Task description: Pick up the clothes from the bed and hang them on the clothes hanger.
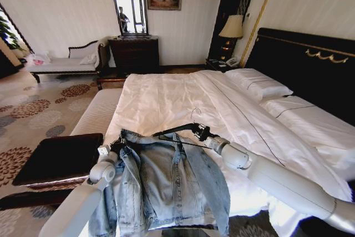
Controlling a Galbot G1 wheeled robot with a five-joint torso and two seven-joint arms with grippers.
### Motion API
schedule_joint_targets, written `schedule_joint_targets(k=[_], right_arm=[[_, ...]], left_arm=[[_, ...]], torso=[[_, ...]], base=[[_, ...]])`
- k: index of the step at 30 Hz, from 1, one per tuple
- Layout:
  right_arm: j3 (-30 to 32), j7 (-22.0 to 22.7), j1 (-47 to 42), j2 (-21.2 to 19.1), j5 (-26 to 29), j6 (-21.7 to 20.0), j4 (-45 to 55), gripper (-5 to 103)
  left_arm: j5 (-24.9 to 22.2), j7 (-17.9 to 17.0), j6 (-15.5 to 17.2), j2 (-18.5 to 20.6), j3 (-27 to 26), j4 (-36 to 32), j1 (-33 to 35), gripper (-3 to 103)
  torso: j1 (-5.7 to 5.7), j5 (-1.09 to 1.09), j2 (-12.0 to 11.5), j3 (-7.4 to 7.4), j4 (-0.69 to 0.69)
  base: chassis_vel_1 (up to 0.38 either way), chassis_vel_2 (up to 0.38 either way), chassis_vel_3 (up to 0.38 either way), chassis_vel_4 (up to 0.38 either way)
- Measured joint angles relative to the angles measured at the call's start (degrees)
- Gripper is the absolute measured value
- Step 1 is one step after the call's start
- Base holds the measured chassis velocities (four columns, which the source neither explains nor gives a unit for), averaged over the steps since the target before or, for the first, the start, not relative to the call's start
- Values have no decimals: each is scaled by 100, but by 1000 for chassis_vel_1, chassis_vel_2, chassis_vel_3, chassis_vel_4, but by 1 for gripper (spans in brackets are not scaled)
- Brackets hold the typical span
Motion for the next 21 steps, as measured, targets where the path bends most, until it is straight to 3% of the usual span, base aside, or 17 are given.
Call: schedule_joint_targets(k=[1,7,13,21], right_arm=[[-26,-2,22,12,-4,-21,1,36],[-401,-82,266,108,-45,-117,2,36],[-1040,-95,685,516,24,-380,-225,36],[-1322,-79,815,846,161,-550,-490,36]], left_arm=[[8,1,-3,12,-9,-41,18,2],[72,22,-14,117,-101,-393,196,2],[175,96,-31,255,-286,-883,579,2],[281,136,-34,330,-425,-1347,1093,2]], torso=[[0,0,0,0,0],[0,0,0,0,-1],[0,0,0,0,2],[0,0,0,0,0]], base=[[0,0,0,0],[0,0,0,0],[0,0,0,0],[0,0,0,0]])
